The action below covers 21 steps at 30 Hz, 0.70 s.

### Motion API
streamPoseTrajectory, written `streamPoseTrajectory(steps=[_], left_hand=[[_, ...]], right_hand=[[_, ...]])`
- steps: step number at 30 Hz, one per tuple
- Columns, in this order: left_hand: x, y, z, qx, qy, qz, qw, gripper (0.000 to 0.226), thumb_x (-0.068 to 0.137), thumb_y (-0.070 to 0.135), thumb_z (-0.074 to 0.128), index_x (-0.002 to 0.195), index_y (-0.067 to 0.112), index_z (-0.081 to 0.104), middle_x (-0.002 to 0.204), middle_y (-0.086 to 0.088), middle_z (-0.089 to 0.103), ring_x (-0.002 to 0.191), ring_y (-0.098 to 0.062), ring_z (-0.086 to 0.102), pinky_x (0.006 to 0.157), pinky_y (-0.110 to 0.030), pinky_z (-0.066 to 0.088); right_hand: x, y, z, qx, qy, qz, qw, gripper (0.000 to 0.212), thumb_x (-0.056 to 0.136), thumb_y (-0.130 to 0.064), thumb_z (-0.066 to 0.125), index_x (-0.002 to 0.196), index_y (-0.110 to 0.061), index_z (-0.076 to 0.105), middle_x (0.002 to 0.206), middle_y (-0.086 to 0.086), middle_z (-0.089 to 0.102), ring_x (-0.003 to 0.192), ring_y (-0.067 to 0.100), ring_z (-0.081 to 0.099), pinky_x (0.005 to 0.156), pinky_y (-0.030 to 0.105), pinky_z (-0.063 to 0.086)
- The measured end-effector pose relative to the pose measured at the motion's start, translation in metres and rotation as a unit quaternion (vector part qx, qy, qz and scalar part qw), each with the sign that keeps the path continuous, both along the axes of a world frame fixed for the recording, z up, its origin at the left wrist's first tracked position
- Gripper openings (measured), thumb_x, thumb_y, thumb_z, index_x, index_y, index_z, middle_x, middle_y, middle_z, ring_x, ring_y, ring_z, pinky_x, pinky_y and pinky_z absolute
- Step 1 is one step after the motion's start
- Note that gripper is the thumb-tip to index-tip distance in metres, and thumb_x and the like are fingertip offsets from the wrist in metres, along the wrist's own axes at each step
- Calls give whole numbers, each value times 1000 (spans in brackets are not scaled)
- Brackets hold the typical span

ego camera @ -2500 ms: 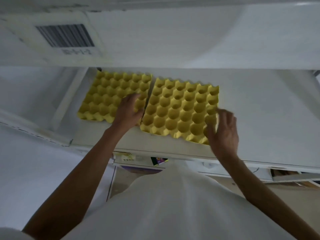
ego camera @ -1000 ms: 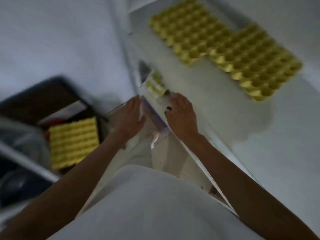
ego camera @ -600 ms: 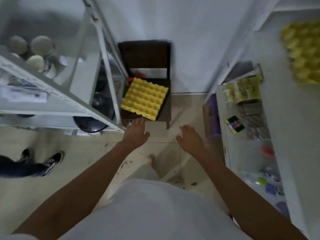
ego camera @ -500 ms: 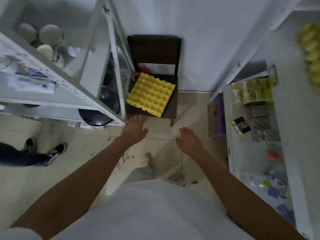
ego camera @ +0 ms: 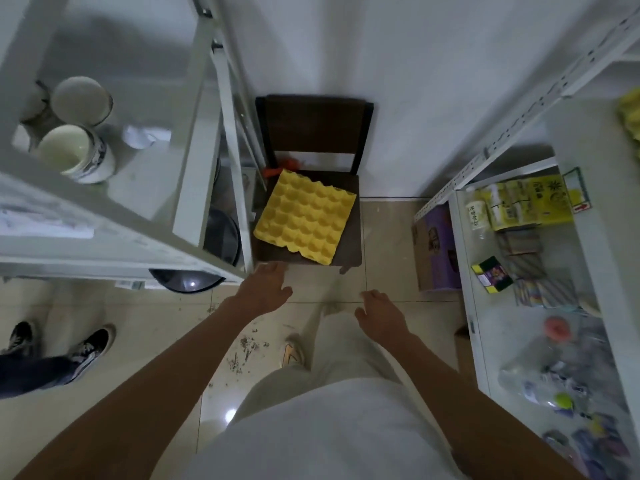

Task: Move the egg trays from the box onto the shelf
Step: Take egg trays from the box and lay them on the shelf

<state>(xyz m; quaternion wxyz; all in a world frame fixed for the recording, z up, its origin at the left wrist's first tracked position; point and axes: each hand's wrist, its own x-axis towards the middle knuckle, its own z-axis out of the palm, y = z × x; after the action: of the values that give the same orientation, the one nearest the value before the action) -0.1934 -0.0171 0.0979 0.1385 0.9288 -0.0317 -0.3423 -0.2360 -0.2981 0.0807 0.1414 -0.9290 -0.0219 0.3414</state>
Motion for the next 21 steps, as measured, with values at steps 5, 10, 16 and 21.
streamPoseTrajectory(steps=[5, 10, 16, 21], left_hand=[[65, 5, -31, 31, 63, -23, 997, 55, 105, 32, 52, 154, 8, 44, 160, -16, 42, 144, -36, 45, 114, -45, 44], [141, 20, -74, 69, 116, -5, 991, 53, 108, 29, 52, 151, -1, 48, 155, -22, 49, 140, -38, 52, 113, -43, 45], [231, 46, -169, 48, 80, 209, 973, 38, 107, 18, 50, 136, -4, 62, 134, -28, 65, 125, -45, 62, 105, -47, 50], [266, 52, -232, 42, 83, 237, 967, 42, 103, 15, 52, 140, -4, 58, 135, -32, 61, 124, -48, 61, 102, -48, 49]], right_hand=[[53, 6, -30, 16, -5, 39, 999, 46, 99, -25, 45, 143, -13, 50, 135, 8, 54, 128, 26, 52, 93, 42, 54], [113, 18, -82, 61, 28, -51, 996, 56, 100, -28, 46, 155, -15, 37, 140, 9, 55, 123, 28, 58, 93, 42, 53], [191, 33, -177, 127, 144, -317, 929, 65, 98, -22, 54, 158, -11, 30, 141, 18, 58, 127, 38, 59, 97, 43, 48], [232, 38, -243, 125, 156, -363, 910, 57, 97, -25, 60, 148, -5, 43, 124, 18, 67, 117, 35, 64, 89, 41, 52]])
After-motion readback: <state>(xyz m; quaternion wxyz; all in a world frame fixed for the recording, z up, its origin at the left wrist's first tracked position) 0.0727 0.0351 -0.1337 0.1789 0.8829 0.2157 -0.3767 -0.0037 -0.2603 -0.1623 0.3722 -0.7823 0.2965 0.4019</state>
